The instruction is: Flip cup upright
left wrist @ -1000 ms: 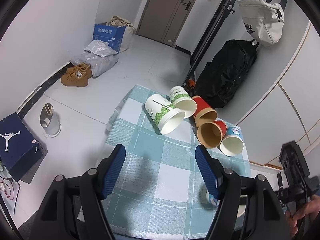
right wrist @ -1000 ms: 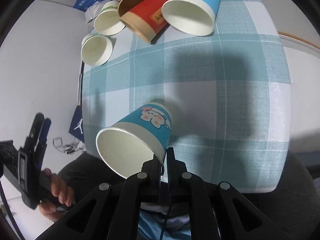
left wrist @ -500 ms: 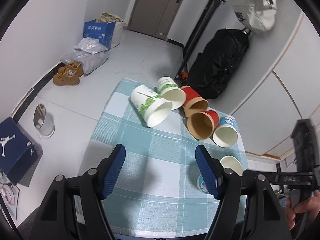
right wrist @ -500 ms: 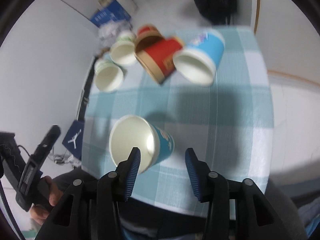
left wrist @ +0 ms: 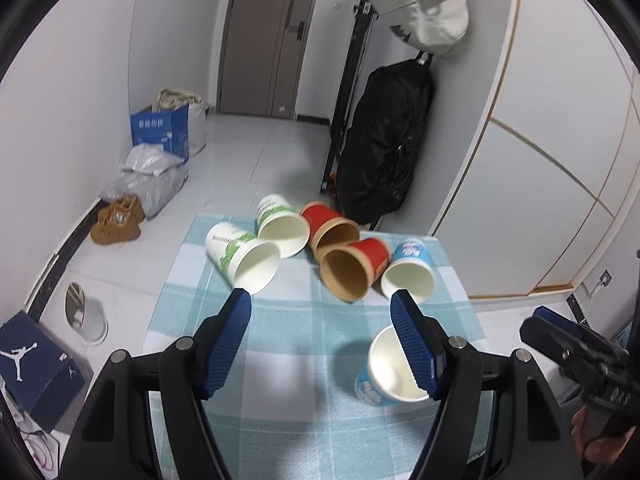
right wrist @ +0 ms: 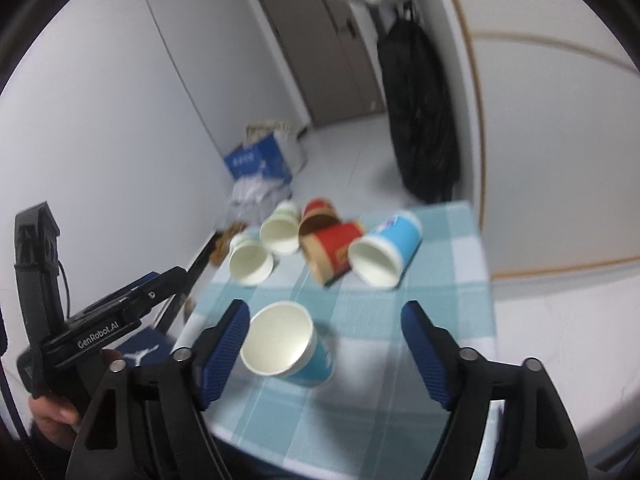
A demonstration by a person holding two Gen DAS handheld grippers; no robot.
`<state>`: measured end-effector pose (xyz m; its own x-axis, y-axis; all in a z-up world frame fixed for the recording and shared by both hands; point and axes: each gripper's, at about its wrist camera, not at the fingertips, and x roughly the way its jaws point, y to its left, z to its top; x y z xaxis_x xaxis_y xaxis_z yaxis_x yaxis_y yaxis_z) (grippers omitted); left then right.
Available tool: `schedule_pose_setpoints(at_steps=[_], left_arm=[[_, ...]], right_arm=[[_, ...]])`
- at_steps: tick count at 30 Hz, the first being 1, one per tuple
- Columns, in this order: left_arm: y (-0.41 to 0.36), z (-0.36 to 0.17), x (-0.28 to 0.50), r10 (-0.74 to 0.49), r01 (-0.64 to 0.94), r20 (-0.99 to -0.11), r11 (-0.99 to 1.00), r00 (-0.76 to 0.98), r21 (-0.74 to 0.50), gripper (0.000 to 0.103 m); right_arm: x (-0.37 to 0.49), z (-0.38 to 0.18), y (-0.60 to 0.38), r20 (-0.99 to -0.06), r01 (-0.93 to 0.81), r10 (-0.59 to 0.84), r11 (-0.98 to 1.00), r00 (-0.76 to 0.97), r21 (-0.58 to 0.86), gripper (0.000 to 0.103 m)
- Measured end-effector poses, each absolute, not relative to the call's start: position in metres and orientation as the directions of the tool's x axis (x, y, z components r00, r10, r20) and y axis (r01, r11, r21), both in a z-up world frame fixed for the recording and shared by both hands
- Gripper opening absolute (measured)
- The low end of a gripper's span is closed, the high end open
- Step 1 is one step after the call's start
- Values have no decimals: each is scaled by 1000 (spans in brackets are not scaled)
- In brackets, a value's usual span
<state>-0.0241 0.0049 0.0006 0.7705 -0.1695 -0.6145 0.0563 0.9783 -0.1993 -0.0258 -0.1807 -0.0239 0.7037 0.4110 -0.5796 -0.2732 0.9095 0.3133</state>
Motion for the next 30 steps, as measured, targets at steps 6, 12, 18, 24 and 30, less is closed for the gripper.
schedule_pose_setpoints(at_steps=[6, 12, 18, 24, 30], left_arm=[[3, 1, -24, -154, 42, -596, 980, 788, -197, 68], [1, 0, -23, -133, 25, -591, 982, 795, -187, 68], [0, -1, -25, -134, 23, -587, 981, 798, -192, 68], [-5, 1, -26, -132, 39, -588, 985, 798, -168, 68], [-2, 0, -26, -128, 24, -592, 983, 796, -181, 68]], right_arm=[[-42, -14, -180, -494, -307, 388, 921, 778, 241, 89], [-44, -16, -181, -480, -304, 382, 924, 790, 234, 93], [-47, -19, -179, -478, -304, 372, 928, 795, 216, 97], [-47, -20, -180, -475, -299, 367, 930, 800, 215, 97], [-48, -20, -181, -473, -293, 365, 930, 802, 222, 98]])
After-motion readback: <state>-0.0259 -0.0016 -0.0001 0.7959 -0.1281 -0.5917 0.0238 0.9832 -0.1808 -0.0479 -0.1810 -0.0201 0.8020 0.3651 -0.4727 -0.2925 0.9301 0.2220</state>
